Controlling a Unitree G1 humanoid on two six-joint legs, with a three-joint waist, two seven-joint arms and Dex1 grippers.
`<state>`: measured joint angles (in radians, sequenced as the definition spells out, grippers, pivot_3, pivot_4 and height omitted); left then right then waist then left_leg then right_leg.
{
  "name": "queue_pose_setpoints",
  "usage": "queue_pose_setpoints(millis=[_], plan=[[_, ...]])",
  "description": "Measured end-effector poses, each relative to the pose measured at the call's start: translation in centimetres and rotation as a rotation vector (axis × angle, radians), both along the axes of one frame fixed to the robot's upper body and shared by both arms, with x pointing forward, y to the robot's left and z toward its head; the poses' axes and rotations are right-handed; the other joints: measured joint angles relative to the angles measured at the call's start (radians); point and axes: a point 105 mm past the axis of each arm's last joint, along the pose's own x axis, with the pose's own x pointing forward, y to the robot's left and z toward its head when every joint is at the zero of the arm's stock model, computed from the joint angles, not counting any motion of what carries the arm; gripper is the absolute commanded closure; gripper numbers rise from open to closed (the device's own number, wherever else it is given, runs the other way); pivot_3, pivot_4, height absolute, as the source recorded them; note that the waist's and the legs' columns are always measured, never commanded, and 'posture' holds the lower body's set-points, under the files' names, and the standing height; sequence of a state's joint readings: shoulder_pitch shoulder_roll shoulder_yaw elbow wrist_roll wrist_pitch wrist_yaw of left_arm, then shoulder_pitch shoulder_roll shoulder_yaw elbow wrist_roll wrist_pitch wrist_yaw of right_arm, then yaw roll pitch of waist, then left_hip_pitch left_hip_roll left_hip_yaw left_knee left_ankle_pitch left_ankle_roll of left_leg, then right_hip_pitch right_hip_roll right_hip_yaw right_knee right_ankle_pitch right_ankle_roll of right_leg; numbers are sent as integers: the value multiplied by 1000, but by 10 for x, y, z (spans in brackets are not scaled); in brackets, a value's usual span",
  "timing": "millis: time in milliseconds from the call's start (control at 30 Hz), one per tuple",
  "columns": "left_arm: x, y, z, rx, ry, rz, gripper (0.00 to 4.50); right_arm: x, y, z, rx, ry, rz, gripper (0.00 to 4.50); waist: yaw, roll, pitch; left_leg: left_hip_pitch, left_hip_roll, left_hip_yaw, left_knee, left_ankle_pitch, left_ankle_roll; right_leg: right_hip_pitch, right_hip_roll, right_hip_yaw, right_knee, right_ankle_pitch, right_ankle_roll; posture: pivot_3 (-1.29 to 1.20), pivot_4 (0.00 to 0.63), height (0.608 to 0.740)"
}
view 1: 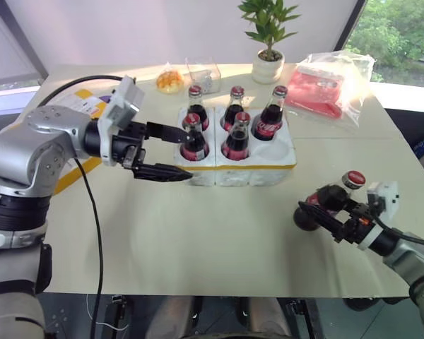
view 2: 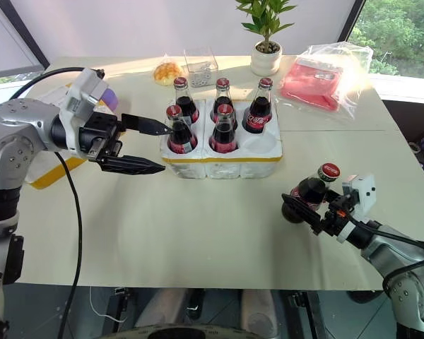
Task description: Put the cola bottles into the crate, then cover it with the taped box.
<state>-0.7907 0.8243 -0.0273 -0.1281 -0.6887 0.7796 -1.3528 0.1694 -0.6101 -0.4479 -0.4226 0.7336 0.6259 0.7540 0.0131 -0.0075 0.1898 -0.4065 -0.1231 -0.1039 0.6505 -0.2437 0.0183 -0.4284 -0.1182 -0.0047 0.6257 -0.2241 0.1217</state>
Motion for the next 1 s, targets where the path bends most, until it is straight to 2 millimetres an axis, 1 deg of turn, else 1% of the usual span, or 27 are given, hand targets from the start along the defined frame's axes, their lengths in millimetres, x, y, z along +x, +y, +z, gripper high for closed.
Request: queue_pose_setpoints(millis=[100, 167, 200, 300, 333, 400, 433, 500, 600, 667, 733, 800, 900, 967, 1000], plan=[[0, 0, 1, -2, -3, 5, 0, 1, 4, 3, 42, 8, 21, 1615, -1, 0, 0, 0, 0, 0, 0, 0, 0, -1, 0, 0, 1, 0, 0, 0, 150, 740], [1, 0, 1, -3, -4, 7, 0, 3, 7, 11, 78, 10, 44, 1615, -3, 1, 1, 0, 0, 0, 0, 0, 0, -1, 0, 0, 1, 0, 0, 0, 150, 740], [1, 0, 1, -3, -5, 8, 0, 5, 9, 22, 100, -6, 65, 1615, -4, 2, 1, 0, 0, 0, 0, 0, 0, -1, 0, 0, 1, 0, 0, 0, 150, 740], [1, 0, 1, -6, -6, 12, 0, 14, 12, 72, 154, -142, 106, 1615, -3, 2, 1, 0, 0, 0, 0, 0, 0, -1, 0, 0, 1, 0, 0, 0, 150, 740], [2, 0, 1, -9, -8, 13, 0, 17, 16, 93, 172, -204, 130, 1615, -3, 2, 1, 0, 0, 0, 0, 0, 0, -1, 0, 0, 1, 0, 0, 0, 150, 740], [2, -1, 1, -12, -9, 17, 0, 20, 23, 120, 183, -287, 162, 1615, -2, 2, 1, 0, 0, 0, -1, 0, 0, -1, 0, 0, 1, 0, 0, 0, 150, 740], [3, 0, 1, -13, -9, 20, 0, 23, 27, 126, 183, -305, 171, 1615, -1, 1, 1, 0, 0, 0, -1, 0, 0, -1, 0, 0, 1, 0, 0, 0, 150, 740], [4, 0, 1, -21, -14, 29, 0, 38, 39, 136, 175, -321, 188, 1615, -3, 1, 1, -1, 0, 0, 0, 0, 0, -1, -1, 0, 1, 0, 0, 0, 150, 740], [6, -2, 1, -29, -24, 37, 0, 57, 45, 131, 153, -288, 172, 1615, 0, 1, 2, -1, 0, 0, 0, 0, 0, -2, 0, 0, 1, 0, 0, 0, 150, 740], [6, 0, 1, -32, -27, 52, 0, 77, 51, 120, 139, -250, 163, 1615, -3, 1, 2, -1, -1, 0, 0, 0, 0, -2, 0, 0, 1, 1, 0, 0, 150, 740], [6, 1, 0, -34, -31, 60, 0, 89, 56, 108, 102, -219, 159, 1615, -4, 1, 2, -2, -1, 0, 0, 0, 0, -3, 0, 0, 2, 1, -1, 0, 150, 740], [6, 2, -2, -38, -31, 78, 0, 99, 60, 93, 56, -183, 162, 1615, -3, 1, 2, -2, -1, 0, -1, 1, -1, -4, 0, 0, 3, 1, -1, 0, 150, 740], [5, 4, 0, -41, -48, 91, 0, 107, 63, 72, -5, -140, 167, 1615, -3, 1, 2, -3, -1, 1, -1, 3, -5, -5, 0, 0, 3, 1, -1, 0, 150, 740], [4, 5, 1, -43, -59, 104, 0, 111, 67, 61, -44, -124, 178, 1615, -5, 1, 2, -3, -2, 1, -1, 3, -5, -5, 0, 0, 3, 1, 0, 0, 150, 740], [3, 6, 0, -48, -59, 113, 0, 112, 70, 60, -75, -139, 190, 1615, -6, 1, 2, -3, -1, 1, -1, 3, -5, -5, 0, 0, 3, 1, 0, 0, 150, 740]])
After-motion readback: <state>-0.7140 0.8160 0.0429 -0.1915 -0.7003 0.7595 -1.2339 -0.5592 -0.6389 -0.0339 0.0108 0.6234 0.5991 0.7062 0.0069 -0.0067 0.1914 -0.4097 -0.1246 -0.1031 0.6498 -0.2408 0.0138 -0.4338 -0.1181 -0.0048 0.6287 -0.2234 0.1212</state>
